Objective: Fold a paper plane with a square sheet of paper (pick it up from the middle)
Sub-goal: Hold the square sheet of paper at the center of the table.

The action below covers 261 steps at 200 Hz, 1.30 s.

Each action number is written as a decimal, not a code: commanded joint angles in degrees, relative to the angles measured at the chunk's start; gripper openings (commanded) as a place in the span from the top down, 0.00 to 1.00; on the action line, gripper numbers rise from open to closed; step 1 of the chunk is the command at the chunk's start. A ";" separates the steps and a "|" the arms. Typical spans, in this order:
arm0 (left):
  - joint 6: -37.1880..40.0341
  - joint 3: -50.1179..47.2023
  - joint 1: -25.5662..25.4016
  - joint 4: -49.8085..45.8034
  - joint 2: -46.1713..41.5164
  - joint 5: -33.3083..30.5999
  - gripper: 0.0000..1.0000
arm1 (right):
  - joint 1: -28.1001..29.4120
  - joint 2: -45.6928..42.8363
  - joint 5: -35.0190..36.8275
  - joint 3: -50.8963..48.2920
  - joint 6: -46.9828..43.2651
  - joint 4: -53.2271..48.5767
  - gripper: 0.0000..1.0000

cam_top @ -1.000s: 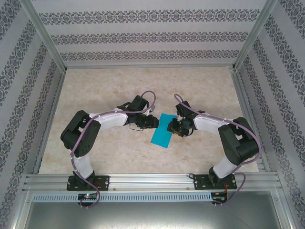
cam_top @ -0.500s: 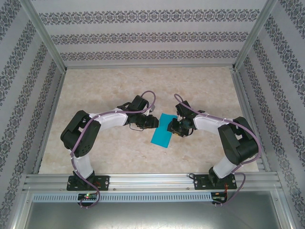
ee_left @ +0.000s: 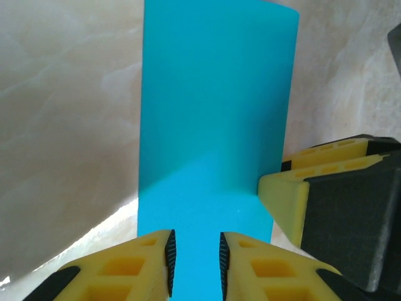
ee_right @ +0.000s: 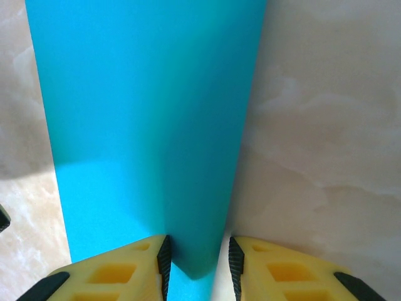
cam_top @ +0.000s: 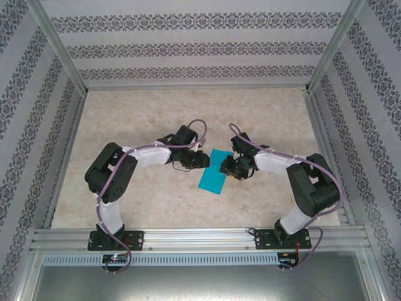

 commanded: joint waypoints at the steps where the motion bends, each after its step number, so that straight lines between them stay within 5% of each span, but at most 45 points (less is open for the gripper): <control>1: -0.64 2.42 -0.96 1.95 1.54 1.54 0.74 | 0.94 2.58 1.82 -0.58 -0.59 0.24 0.66; 90: 0.78 5.43 -1.40 1.63 7.11 3.57 0.82 | 1.38 3.04 1.54 -0.32 -0.58 0.64 0.66; 193: 5.40 5.71 -1.40 -3.47 10.35 -1.01 0.84 | 1.29 2.26 1.73 0.17 -0.68 0.36 0.65; 261: 7.12 5.68 -1.41 -4.77 12.20 -3.23 0.84 | 0.98 -4.59 2.87 1.51 -1.47 -4.04 0.52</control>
